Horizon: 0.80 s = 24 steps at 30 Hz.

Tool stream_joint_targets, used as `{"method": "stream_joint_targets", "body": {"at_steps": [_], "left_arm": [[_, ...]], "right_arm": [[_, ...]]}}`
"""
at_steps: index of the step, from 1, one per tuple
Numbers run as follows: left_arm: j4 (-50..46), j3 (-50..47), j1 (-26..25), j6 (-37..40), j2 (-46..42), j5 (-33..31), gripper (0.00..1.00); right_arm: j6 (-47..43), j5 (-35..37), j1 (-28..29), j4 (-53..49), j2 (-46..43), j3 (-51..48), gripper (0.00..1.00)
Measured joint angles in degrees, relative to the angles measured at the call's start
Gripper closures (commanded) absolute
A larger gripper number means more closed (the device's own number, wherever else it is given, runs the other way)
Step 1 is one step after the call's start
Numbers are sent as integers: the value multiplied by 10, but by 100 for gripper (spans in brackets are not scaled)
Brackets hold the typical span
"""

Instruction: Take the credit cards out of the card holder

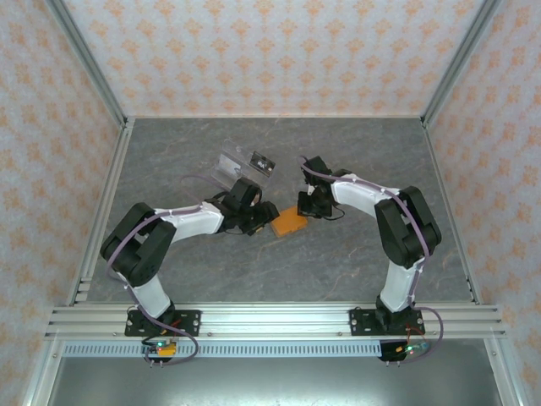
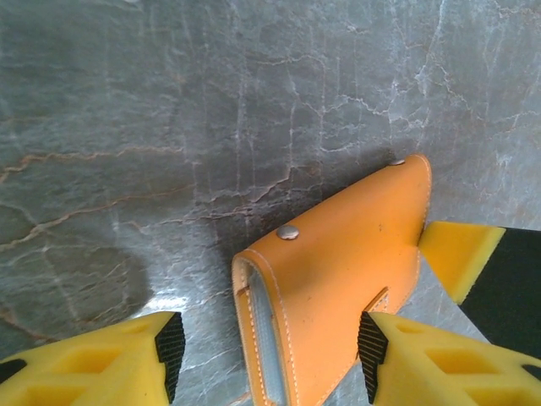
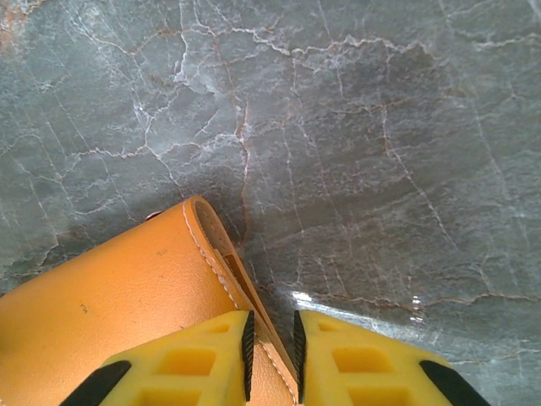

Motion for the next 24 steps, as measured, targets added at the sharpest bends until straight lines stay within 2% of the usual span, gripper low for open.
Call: {"method": "stream_joint_targets", "body": {"at_steps": [9,19,24], "left_arm": [[15,9,-1,0,25,18,42],[46,14,-1,-4,47,38,47],[64,19,-1,-11,61,49,52]], "right_arm": [[2,0,0,0,1,0,79],[5,0,0,0,3,0,80],[7,-2,0,0,3,0,80]]}}
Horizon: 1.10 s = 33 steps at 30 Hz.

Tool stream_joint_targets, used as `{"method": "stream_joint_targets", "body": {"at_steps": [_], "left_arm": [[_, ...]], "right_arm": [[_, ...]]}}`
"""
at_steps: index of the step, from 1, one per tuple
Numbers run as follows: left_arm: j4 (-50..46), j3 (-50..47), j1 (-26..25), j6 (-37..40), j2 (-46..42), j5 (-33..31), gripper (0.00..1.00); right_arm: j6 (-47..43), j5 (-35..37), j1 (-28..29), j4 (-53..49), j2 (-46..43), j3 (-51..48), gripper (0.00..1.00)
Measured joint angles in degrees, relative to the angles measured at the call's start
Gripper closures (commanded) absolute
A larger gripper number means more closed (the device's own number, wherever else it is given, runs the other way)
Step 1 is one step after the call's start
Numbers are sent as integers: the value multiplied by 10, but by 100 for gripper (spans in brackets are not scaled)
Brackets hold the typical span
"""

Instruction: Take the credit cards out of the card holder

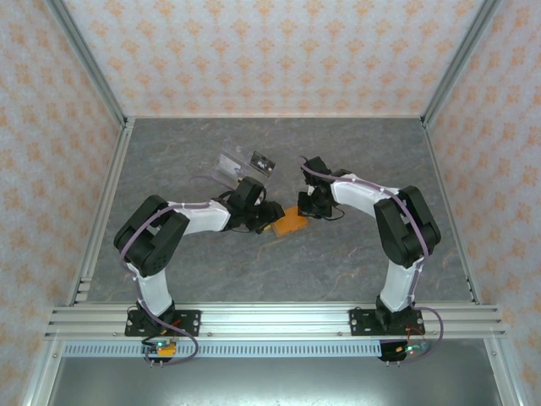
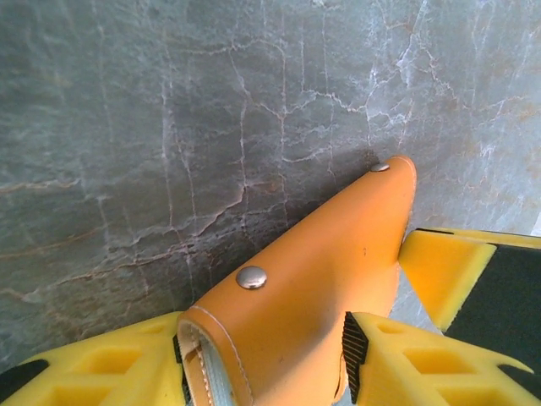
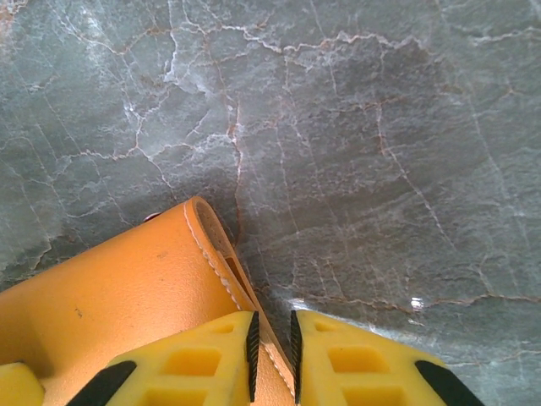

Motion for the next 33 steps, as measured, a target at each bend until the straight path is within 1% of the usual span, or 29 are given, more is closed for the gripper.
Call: {"method": "stream_joint_targets", "body": {"at_steps": [2,5,6,9,11,15,17,20,21,24,28,29,33], "left_arm": [[10,0,0,-5,3,5,55],[23,0,0,-10,3,9,61],[25,0,0,-12,3,9,64],[26,0,1,-17,2,9,76],[31,0,0,-18,-5,10,80],[31,0,0,-17,-31,10,81],[14,4,0,-18,-41,9,82],[-30,17,2,-19,-54,8,82],[-48,23,4,-19,-62,8,82],[-94,38,15,-20,-90,8,82],[-150,54,45,-33,-129,8,82],[-162,57,53,-35,-136,8,82],[-228,79,91,-39,-155,8,82]], "right_arm": [[0,-2,0,0,0,0,80],[0,-3,-1,0,0,0,79],[1,-3,-2,0,0,0,78],[3,-3,-5,0,-2,0,68],[2,-5,-5,3,-12,-3,61],[-10,3,-2,22,-64,-17,46],[-21,13,-2,37,-98,-25,38],[-42,25,-2,75,-148,-34,22],[-50,26,-2,92,-161,-35,18],[-77,26,-2,139,-183,-36,17],[-123,23,-2,197,-185,-41,25],[-136,19,-2,209,-185,-45,26],[-203,-7,3,273,-191,-85,25]]}}
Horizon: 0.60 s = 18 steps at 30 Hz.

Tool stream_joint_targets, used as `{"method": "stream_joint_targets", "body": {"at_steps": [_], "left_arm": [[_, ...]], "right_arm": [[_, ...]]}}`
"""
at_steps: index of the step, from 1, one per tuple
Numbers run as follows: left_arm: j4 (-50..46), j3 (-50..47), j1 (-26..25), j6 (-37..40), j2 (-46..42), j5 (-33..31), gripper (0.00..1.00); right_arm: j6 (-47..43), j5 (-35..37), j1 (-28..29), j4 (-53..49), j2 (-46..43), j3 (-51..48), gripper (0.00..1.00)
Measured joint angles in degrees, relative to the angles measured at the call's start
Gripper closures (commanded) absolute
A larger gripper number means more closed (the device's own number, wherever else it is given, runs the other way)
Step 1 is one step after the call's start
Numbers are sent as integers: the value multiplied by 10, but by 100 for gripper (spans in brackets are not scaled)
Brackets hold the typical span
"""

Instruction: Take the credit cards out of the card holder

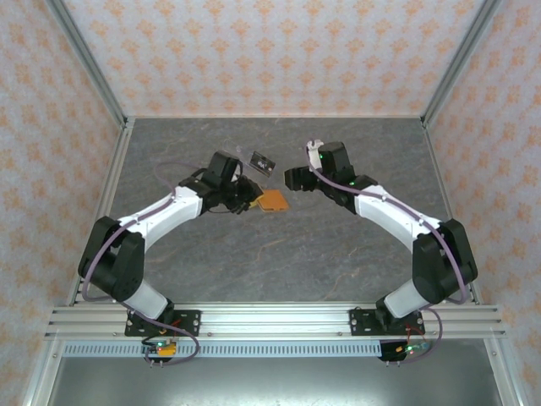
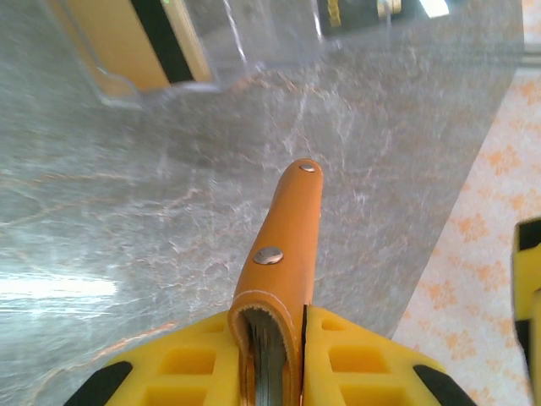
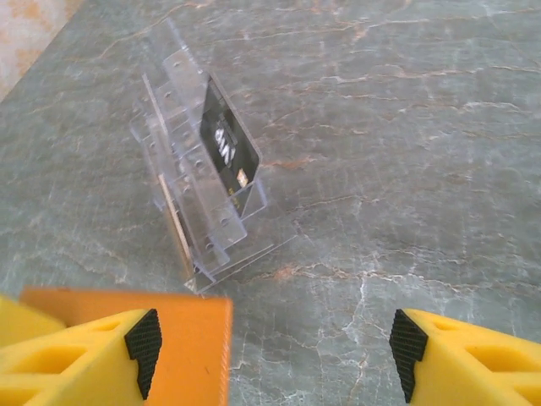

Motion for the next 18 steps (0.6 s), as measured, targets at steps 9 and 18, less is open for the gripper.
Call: {"method": "stream_joint_targets", "body": {"at_steps": [9,18], "left_arm": [[-69,42,32,-35,-1,1,85],[-89,64,32,-67,-1,2,84]], "right_arm": [[-177,-81,61,63,-4,-50,23],[-285,-84,97,122,5,-93,30]]}}
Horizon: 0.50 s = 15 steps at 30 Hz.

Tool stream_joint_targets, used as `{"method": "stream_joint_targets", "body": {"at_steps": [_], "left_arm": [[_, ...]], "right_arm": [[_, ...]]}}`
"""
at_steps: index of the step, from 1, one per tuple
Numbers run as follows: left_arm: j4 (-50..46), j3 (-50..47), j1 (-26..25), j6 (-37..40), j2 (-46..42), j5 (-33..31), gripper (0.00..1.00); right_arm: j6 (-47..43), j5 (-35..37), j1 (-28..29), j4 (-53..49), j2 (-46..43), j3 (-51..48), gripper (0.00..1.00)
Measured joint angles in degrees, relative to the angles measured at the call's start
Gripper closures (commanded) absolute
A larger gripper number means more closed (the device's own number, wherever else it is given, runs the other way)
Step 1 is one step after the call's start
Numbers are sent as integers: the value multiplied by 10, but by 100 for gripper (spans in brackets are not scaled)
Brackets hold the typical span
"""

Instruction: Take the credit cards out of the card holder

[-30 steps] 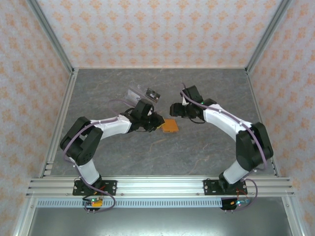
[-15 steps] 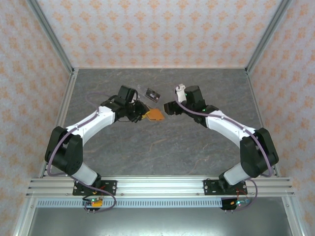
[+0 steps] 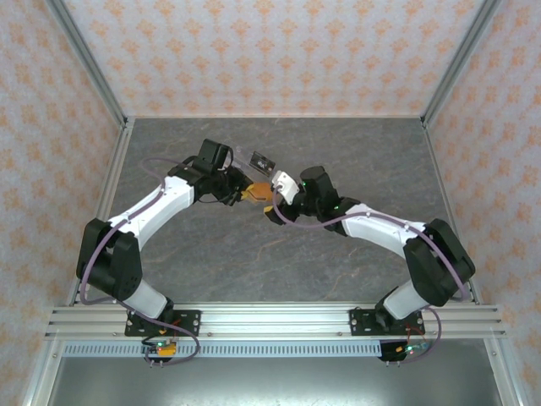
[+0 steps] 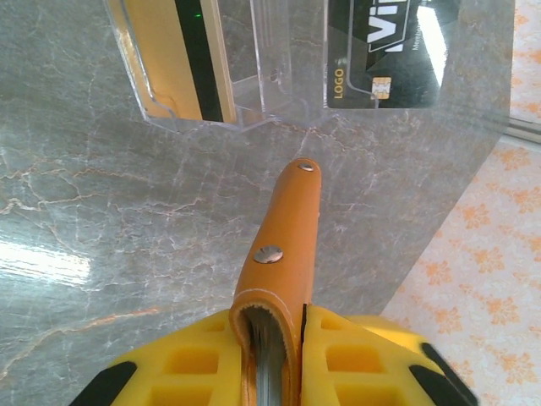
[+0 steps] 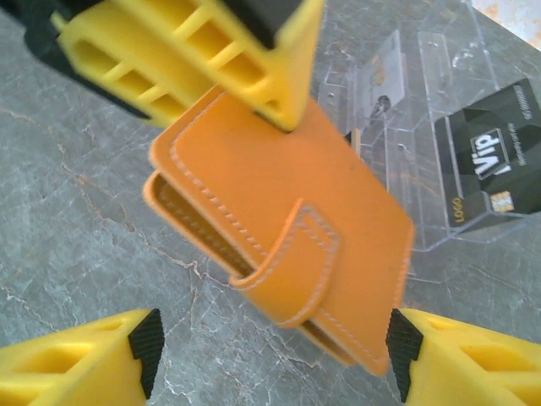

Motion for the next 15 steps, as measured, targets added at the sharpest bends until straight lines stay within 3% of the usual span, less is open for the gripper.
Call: {"method": "stream_joint_targets", "body": {"at_steps": [6,15], "left_arm": [[-5,0,1,-13,3,3,84],[-5,0,3,-19,4,5,84]], "right_arm": [[-46,30,31,26,20,-2,37],[-84,75,33,80,39,-6,45]]}}
